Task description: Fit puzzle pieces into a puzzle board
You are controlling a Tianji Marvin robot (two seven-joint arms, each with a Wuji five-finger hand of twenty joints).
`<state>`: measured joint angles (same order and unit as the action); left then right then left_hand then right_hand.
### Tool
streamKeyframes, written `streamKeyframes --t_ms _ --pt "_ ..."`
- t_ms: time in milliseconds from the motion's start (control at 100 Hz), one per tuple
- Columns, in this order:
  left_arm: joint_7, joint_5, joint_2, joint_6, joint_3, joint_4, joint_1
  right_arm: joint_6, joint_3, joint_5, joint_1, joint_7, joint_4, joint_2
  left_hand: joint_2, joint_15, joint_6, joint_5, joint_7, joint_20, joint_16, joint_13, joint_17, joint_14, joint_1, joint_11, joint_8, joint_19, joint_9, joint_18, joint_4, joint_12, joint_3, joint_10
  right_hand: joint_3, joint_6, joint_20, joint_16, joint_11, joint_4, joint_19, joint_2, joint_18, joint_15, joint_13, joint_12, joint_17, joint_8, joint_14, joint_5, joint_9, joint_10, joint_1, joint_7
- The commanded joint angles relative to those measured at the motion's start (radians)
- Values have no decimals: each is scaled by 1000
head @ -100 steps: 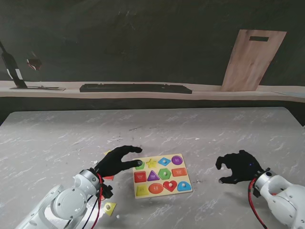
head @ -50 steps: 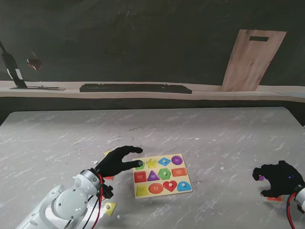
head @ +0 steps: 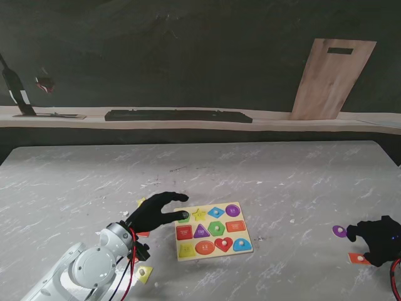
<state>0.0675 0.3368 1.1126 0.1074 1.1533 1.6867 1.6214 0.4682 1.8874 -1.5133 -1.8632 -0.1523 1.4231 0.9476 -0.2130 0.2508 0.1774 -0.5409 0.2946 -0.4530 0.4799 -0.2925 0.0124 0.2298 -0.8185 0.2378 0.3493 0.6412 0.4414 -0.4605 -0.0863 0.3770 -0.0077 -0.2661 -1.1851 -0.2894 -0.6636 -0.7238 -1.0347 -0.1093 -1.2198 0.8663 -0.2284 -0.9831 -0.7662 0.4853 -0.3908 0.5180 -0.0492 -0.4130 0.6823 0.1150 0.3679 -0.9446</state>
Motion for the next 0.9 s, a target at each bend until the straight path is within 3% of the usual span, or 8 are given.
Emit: streamKeyframes --t_ms 0,380,840,890 --pt "0 -4 1 -4 -2 1 1 -1 2 -5 -14 4 -4 -4 23 -2 -29 -6 -14 -7 -6 16 -12 -14 -11 -15 -5 11 -2 105 25 -10 -23 9 -40 3 -22 -7 8 -34 9 47 7 10 -34 -2 -7 -10 -13 -20 29 27 -17 -23" --pt "-2 -4 2 -7 -3 0 -1 -14 -18 -9 -12 15 -26 -7 23 -2 -29 -6 -13 -7 -6 16 -11 -15 -11 -15 -4 12 -2 105 25 -10 -23 11 -42 -3 -20 -8 11 -46 17 52 -6 8 -81 -5 -36 -3 -7 -110 105 26 -39 -51" --pt "-1 -5 2 -14 -4 1 -3 -46 -51 -2 8 3 -63 -8 23 -2 -29 -6 -13 -7 -6 17 -13 -13 -11 -15 -4 11 -3 105 25 -10 -23 10 -26 -27 -24 -14 5 -38 16 -24 -8 -3 -108 -4 -52 10 -5 -165 149 30 -35 -74" --pt "-1 -5 2 -14 -5 1 -3 -49 -54 1 8 3 -64 -7 25 -2 -28 -4 -14 -7 -6 18 -13 -15 -11 -15 -5 11 -3 105 25 -10 -23 11 -16 -36 -24 -15 6 -64 15 -26 -9 -4 -112 -5 -54 -13 -5 -172 156 31 -24 -79"
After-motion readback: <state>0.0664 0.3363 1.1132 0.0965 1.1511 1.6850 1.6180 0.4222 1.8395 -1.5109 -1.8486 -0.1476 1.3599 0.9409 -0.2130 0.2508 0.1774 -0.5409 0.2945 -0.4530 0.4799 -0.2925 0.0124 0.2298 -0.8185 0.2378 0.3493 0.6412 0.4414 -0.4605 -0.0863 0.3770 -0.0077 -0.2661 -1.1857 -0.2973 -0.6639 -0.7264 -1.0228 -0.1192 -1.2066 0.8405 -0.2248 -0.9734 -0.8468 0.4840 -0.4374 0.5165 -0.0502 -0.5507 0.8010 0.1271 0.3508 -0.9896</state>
